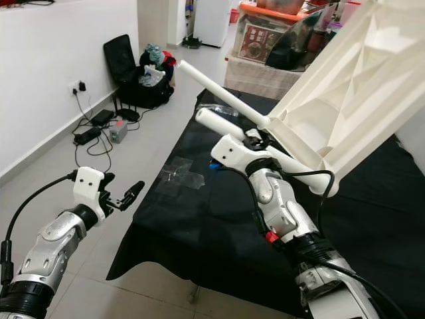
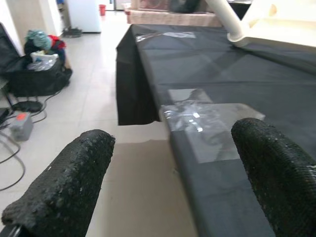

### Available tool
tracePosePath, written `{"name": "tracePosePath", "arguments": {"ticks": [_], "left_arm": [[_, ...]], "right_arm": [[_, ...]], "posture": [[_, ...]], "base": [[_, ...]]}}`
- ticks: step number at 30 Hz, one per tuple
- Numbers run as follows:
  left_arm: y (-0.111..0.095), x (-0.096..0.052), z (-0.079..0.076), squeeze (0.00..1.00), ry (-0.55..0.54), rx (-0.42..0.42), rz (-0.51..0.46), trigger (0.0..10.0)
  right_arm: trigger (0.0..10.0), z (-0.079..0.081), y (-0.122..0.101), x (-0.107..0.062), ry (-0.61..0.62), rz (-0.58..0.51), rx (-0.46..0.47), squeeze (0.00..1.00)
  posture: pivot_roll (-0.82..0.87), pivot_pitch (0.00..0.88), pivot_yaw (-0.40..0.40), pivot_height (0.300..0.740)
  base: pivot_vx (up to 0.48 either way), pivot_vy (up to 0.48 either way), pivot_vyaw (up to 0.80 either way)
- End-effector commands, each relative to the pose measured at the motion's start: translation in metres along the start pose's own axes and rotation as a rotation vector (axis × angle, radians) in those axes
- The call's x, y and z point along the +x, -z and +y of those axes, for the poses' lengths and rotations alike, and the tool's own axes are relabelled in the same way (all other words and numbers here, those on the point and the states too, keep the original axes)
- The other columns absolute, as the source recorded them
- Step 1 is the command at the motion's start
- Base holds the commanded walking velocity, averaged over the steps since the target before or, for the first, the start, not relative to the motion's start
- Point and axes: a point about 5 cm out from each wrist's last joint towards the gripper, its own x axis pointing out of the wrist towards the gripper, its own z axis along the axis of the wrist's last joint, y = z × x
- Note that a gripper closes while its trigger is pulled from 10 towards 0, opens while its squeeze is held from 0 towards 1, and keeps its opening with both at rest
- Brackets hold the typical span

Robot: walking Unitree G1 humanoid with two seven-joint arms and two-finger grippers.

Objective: Building children table

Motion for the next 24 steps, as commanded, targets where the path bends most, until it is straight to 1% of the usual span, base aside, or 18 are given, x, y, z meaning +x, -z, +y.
{"name": "tracePosePath", "arguments": {"ticks": [1,2,3,4,5,6,7,10,15,21,23,24], "left_arm": [[-0.001,0.001,-0.004,0.0,0.011,0.01,-0.003,10.0],[-0.001,0.001,-0.004,0.0,0.011,0.01,-0.003,10.0],[-0.001,0.001,-0.003,0.0,0.011,0.01,-0.002,10.0],[-0.001,0.001,-0.003,0.0,0.011,0.01,-0.002,10.0],[0.0,0.001,-0.003,0.0,0.01,0.01,-0.001,10.0],[0.0,0.001,-0.003,0.0,0.01,0.01,-0.001,10.0],[0.0,0.0,-0.002,0.0,0.008,0.009,0.0,10.0],[0.0,0.0,-0.002,0.0,0.008,0.009,0.0,10.0],[0.0,-0.001,0.0,0.0,0.007,0.008,0.0,10.0],[-0.001,-0.001,0.001,0.0,0.006,0.008,-0.001,10.0],[-0.001,-0.002,0.002,0.0,0.002,0.01,0.0,10.0],[-0.001,-0.002,0.002,0.0,0.002,0.01,0.0,10.0]], "right_arm": [[0.0,0.009,0.002,-0.002,-0.054,0.008,-0.058,0.0],[0.0,0.009,0.002,-0.002,-0.054,0.008,-0.058,0.0],[0.0,0.017,0.002,-0.004,-0.071,0.009,-0.042,0.0],[0.0,0.017,0.002,-0.004,-0.071,0.009,-0.042,0.0],[0.0,0.023,0.001,-0.005,-0.085,0.006,-0.035,0.0],[0.0,0.023,0.001,-0.005,-0.085,0.006,-0.035,0.0],[0.0,0.032,-0.001,-0.008,-0.103,-0.003,-0.032,0.0],[0.0,0.032,-0.001,-0.008,-0.103,-0.003,-0.032,0.0],[0.0,0.044,0.002,-0.013,-0.14,-0.005,-0.039,0.0],[0.0,0.044,0.006,-0.013,-0.141,0.006,-0.056,0.0],[0.0,0.04,0.012,-0.011,-0.126,0.014,-0.095,0.0],[0.0,0.04,0.012,-0.011,-0.126,0.014,-0.095,0.0]], "posture": [[0.09,0.0,-0.156,0.74],[0.09,0.0,-0.156,0.74],[0.09,0.0,-0.157,0.74],[0.09,0.0,-0.157,0.74],[0.09,0.0,-0.156,0.74],[0.09,0.0,-0.156,0.74],[0.09,0.0,-0.157,0.74],[0.09,0.0,-0.157,0.74],[0.09,0.0,-0.157,0.74],[0.09,0.0,-0.158,0.74],[0.09,0.0,-0.16,0.74],[0.09,0.0,-0.16,0.74]], "base": [[0.0,0.0,0.0],[0.0,0.0,0.0],[0.0,0.0,0.0],[0.0,0.0,0.0],[0.0,0.0,0.0],[0.0,0.0,0.0],[0.0,0.0,0.0],[0.0,0.0,0.0],[0.0,0.0,0.0],[0.0,0.0,0.0],[0.0,0.0,0.0],[0.0,0.0,0.0]]}}
